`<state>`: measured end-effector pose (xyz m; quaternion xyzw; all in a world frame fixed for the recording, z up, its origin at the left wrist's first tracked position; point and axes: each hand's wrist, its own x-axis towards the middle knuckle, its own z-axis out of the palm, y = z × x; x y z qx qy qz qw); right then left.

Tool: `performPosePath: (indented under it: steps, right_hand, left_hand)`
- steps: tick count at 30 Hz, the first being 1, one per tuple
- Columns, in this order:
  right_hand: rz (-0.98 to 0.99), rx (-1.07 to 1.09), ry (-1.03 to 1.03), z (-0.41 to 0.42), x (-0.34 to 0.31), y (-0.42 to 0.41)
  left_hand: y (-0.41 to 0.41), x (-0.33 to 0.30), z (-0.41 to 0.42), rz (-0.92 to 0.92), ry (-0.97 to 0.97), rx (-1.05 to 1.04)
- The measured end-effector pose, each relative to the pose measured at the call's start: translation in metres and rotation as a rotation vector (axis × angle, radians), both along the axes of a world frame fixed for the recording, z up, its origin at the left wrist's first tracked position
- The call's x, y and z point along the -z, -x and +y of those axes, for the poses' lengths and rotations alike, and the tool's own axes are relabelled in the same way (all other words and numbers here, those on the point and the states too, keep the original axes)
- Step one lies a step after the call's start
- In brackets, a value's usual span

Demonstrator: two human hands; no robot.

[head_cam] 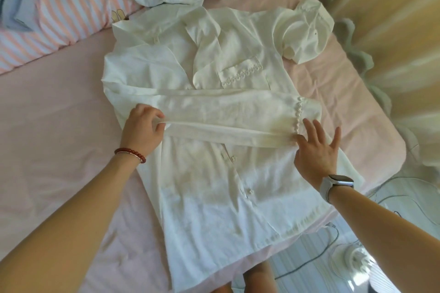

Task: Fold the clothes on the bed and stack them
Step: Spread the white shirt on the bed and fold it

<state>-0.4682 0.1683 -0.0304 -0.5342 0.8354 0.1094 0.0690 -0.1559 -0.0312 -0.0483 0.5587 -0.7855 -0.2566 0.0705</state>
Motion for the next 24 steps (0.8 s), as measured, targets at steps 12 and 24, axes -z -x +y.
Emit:
performPosePath:
  steps: [12,24]
  right_hand:
    - [-0.156,-0.042,0.089,-0.023,0.018,-0.035]
    - [-0.191,-0.424,0.201,0.003,0.011,-0.007]
  left_hand:
    - [-0.007,0.006,0.029,-0.185,0.042,0.119]
    - [-0.058,-0.001,0.054,-0.133,0.166,0.436]
